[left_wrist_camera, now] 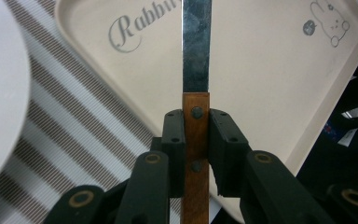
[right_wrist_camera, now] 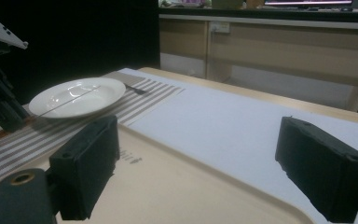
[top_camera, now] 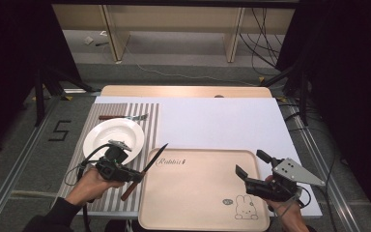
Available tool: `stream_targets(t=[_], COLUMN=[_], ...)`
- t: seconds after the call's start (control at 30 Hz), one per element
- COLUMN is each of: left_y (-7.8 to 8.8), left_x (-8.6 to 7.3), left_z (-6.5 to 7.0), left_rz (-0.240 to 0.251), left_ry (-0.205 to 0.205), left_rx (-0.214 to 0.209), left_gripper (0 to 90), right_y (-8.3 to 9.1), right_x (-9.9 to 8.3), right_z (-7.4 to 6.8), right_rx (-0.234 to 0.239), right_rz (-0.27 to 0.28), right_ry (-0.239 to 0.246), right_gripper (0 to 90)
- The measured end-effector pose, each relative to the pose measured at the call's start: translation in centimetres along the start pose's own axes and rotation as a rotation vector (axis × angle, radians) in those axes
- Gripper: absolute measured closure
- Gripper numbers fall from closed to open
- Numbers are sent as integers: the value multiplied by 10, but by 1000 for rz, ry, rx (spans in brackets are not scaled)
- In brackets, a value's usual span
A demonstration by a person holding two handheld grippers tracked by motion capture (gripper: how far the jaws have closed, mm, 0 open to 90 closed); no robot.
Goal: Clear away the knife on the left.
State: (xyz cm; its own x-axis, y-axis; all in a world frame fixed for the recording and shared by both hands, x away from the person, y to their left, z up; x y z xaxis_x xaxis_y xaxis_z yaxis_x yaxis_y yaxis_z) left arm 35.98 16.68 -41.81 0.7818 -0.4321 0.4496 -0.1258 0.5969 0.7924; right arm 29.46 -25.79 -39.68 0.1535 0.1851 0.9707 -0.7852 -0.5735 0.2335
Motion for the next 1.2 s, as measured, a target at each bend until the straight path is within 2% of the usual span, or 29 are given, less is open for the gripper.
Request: stream_targets(t=[0.17,0.4,0.57,0.93,1.07,1.2], left_y=[-11,-18,-32,-49,-59,-70], left_x=[3,5,9,13,13,11], left_z=[12,16,23,26,27,31], left_rz=[0,-3,-42,-72,-104,-144], left_ry=[-23,-19,-20,-11,6,4], left_rx=[-3,-11,-9,-15,-22,-20], left_gripper=[771,771,771,771,770,770], right_y=[0,0,0,0,0,0], right_x=[0,0,0,0,0,0], right_z=[0,0,0,0,0,0], right_rx=[0,-2,-3,-4,-4,-3], right_rz=[0,-1,-1,-2,-2,0], right_ry=[-2,-2,0,-1,0,0], right_gripper=[145,145,145,146,146,146])
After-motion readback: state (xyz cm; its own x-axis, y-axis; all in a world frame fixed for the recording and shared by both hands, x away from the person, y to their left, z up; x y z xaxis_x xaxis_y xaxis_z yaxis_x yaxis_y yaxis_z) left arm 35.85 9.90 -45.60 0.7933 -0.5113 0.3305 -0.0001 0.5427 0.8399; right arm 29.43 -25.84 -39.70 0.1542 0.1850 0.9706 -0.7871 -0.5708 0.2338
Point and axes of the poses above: each handheld gripper's, and its own axes: y roughly backward along the jaws, x roughly out of its top, z roughly to its right, the point moved 1 cm from there along -y, roughly forward along the jaws, and after that the axes turned 5 degrees about y, right-handed, at the moved point
